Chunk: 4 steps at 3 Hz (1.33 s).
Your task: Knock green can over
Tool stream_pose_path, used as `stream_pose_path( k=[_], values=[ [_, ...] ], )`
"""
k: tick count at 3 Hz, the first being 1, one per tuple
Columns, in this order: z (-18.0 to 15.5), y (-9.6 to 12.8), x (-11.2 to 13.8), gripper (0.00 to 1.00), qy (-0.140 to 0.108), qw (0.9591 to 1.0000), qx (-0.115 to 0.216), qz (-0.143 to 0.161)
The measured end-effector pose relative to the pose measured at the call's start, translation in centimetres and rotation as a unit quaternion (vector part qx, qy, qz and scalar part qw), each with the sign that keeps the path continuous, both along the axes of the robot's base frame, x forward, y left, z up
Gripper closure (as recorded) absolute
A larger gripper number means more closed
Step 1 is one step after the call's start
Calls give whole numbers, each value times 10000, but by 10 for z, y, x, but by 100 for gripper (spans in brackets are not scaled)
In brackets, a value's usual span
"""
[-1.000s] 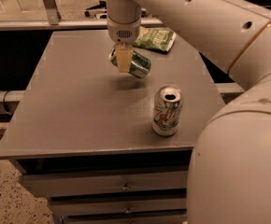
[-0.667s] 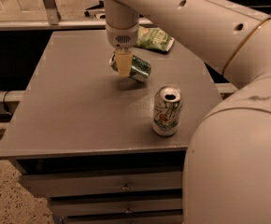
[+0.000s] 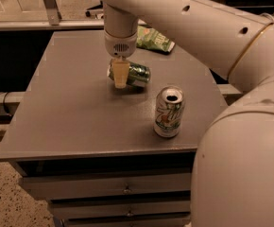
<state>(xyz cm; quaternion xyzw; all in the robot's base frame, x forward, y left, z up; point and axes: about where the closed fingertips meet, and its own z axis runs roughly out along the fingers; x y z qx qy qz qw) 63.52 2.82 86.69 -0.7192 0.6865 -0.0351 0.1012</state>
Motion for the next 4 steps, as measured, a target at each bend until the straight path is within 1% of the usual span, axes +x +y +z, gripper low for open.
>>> stream_pose_path(
  k=[1, 3, 4],
  values=[
    [-4, 4, -6, 0, 64, 9999, 97, 60],
    [-2, 1, -8, 0, 170, 9981, 599, 15],
    [25, -30, 5, 0, -89, 9867, 1573, -387]
  ],
)
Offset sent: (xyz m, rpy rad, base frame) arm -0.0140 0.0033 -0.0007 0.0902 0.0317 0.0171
